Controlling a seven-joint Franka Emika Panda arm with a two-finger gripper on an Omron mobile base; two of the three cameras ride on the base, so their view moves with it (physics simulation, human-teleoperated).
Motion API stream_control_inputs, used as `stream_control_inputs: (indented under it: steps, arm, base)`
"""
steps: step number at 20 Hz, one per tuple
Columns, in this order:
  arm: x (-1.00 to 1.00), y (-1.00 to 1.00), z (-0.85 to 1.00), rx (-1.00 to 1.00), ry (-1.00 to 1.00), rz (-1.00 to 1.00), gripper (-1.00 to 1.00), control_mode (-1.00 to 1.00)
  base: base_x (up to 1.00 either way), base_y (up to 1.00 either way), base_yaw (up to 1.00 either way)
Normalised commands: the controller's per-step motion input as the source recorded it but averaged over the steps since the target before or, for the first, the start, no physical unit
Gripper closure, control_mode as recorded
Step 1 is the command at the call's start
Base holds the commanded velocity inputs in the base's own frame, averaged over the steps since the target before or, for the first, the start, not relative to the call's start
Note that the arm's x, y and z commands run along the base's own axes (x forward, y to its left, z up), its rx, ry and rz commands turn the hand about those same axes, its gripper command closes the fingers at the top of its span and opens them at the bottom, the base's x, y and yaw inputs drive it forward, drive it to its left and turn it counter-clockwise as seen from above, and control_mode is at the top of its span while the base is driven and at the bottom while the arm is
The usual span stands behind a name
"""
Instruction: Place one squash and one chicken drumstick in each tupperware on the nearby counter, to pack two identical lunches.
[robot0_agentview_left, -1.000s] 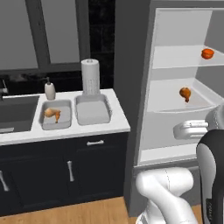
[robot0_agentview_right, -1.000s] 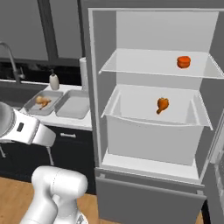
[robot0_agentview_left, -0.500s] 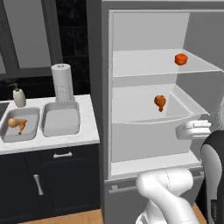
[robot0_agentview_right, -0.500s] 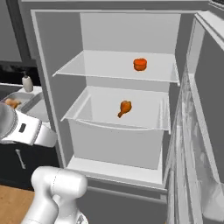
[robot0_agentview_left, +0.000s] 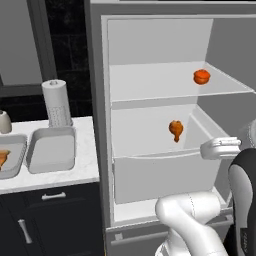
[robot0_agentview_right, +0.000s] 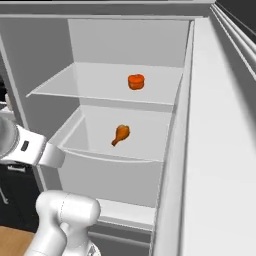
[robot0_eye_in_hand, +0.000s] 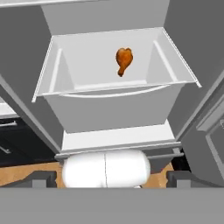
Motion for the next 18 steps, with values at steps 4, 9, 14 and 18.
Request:
stream_control_inputs:
  steps: [4, 9, 14, 18]
  arm:
    - [0.00, 0.00, 0.00, 0.00, 0.00, 0.00, -1.00, 1.00]
    - [0.22, -0.17, 0.11, 0.02, -0.01, 0.00, -1.00, -1.00]
    - [0.19, -0.28, 0.55, 0.03, -0.10, 0.00, -1.00, -1.00]
    - [0.17, -0.52, 0.71, 0.00, -0.10, -0.06, -1.00, -1.00]
  base:
    - [0.70, -0.22, 0.00]
    - [0.08, -0.04, 0.00]
    - [0.00, 0.00, 0.00]
    - [0.00, 0.00, 0.00]
